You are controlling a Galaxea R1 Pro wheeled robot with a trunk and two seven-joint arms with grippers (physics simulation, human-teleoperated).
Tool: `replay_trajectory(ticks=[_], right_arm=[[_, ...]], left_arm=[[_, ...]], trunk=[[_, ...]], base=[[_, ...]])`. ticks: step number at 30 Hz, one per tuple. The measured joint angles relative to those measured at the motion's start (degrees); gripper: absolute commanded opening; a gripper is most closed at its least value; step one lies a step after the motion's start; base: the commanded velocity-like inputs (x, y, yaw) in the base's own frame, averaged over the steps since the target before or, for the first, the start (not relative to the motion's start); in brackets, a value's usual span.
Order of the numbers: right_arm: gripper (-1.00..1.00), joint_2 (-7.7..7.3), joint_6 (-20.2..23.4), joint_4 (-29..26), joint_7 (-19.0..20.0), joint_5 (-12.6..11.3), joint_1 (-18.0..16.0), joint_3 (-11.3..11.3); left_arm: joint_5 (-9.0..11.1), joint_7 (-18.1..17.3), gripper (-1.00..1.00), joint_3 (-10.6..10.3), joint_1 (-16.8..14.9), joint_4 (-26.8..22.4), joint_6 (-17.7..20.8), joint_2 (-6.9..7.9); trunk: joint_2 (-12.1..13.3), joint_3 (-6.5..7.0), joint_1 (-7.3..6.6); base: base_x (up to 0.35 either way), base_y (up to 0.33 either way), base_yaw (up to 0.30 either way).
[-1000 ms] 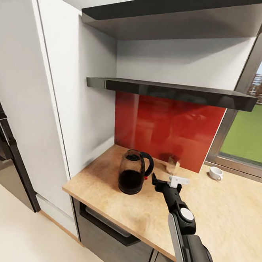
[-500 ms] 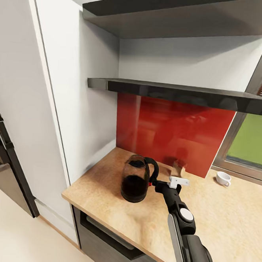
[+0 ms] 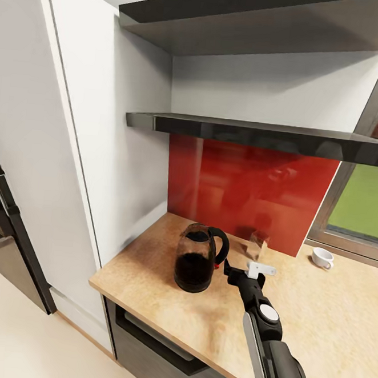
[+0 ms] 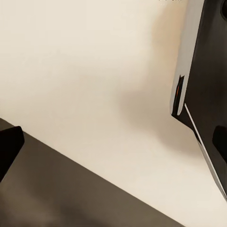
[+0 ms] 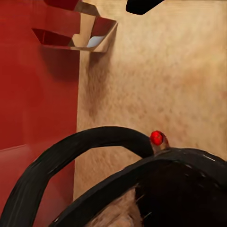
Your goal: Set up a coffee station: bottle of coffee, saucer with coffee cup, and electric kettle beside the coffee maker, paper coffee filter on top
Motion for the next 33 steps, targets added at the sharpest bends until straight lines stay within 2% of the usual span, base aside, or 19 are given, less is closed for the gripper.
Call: replay_trajectory(ticks=[8, 25, 33], right_arm=[[1.00, 0.00, 0.00, 0.05, -0.05, 0.04, 0.00, -0.01], [1.00, -0.01, 0.00, 0.05, -0.28, 0.07, 0.00, -0.17], [1.00, -0.01, 0.00, 1.56, -0.25, 0.13, 0.00, -0.11]], left_arm=[[0.00, 0.00, 1.00, -0.04, 0.00, 0.00, 0.07, 0.02], [0.00, 0.00, 1.00, -0.08, 0.00, 0.00, 0.07, -0.11], [0.00, 0.00, 1.00, -0.02, 0.00, 0.01, 0.30, -0.01]], trunk=[[0.00, 0.00, -0.01], [0.00, 0.00, 0.01], [0.01, 0.00, 0.00]], base=[[0.211, 0.000, 0.000], [0.014, 0.000, 0.000], [0.128, 0.000, 0.000]])
